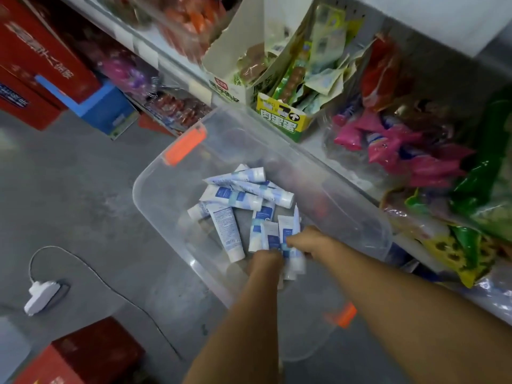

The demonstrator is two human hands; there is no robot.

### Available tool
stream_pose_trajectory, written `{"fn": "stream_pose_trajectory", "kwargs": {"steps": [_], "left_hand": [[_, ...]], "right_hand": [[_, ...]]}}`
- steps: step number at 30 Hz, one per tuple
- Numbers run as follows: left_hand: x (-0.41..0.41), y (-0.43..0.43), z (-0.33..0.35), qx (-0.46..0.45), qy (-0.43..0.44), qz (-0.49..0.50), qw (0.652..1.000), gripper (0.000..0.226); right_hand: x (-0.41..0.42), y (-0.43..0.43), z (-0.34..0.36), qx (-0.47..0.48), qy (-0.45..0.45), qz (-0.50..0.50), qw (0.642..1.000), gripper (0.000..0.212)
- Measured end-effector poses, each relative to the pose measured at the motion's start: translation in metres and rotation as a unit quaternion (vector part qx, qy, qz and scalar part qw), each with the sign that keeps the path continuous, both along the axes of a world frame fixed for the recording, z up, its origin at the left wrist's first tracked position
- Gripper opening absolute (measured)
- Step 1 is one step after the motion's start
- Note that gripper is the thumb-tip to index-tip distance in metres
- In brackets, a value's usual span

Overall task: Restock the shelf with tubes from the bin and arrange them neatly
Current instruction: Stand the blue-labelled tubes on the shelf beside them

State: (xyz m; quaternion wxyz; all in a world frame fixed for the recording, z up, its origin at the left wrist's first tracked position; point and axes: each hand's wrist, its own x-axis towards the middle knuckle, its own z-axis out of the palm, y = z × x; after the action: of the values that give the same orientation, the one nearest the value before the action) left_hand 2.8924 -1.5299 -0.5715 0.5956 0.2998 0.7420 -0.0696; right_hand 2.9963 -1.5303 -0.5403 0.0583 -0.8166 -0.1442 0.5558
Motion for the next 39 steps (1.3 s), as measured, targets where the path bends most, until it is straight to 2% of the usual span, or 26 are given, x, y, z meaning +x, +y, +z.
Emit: {"fn": "stream_pose_trajectory", "kwargs": {"steps": [4, 9, 12, 16, 19, 21, 23, 27, 29, 31, 34, 39], "left_hand": [[0.002, 0.0, 0.049, 0.037, -0.057, 0.028, 0.997, 0.04], [-0.012, -0.008, 0.113, 0.165, -0.102, 0.095, 0.976, 0.032], [-0.013, -0.033, 0.169, 0.175, -0.171, 0.141, 0.959, 0.016], [0.002, -0.084, 0.233, 0.195, -0.221, 0.13, 0.947, 0.015], [0.022, -0.128, 0.272, 0.221, -0.263, 0.136, 0.929, 0.016], [0.037, -0.164, 0.304, 0.227, -0.298, 0.136, 0.917, 0.014], [0.05, -0.197, 0.332, 0.238, -0.326, 0.12, 0.907, 0.013], [0.074, -0.269, 0.383, 0.272, -0.411, 0.093, 0.865, 0.024], [0.086, -0.304, 0.409, 0.28, -0.436, 0.09, 0.851, 0.025], [0.1, -0.332, 0.433, 0.288, -0.45, 0.083, 0.841, 0.027], [0.119, -0.367, 0.469, 0.3, -0.474, 0.055, 0.826, 0.028], [0.154, -0.411, 0.521, 0.335, -0.514, -0.017, 0.79, 0.035]], "right_hand": [[-0.014, 0.001, 0.044, 0.027, 0.07, -0.06, 0.995, 0.028], [0.001, -0.027, 0.117, 0.137, 0.144, -0.088, 0.976, 0.018], [0.015, -0.061, 0.166, 0.184, 0.175, -0.098, 0.962, 0.01], [0.03, -0.123, 0.23, 0.261, 0.09, -0.044, 0.96, 0.021], [0.045, -0.177, 0.269, 0.338, 0.01, -0.003, 0.941, 0.029], [0.054, -0.217, 0.296, 0.388, -0.023, 0.044, 0.92, 0.023], [0.062, -0.256, 0.319, 0.422, -0.013, 0.05, 0.905, 0.015], [0.09, -0.341, 0.365, 0.457, -0.041, 0.096, 0.883, 0.06], [0.107, -0.379, 0.393, 0.461, -0.065, 0.084, 0.881, 0.069], [0.123, -0.413, 0.421, 0.47, -0.074, 0.066, 0.877, 0.06], [0.14, -0.457, 0.458, 0.487, -0.064, 0.045, 0.87, 0.031], [0.172, -0.509, 0.506, 0.514, -0.024, -0.003, 0.857, 0.027]]}}
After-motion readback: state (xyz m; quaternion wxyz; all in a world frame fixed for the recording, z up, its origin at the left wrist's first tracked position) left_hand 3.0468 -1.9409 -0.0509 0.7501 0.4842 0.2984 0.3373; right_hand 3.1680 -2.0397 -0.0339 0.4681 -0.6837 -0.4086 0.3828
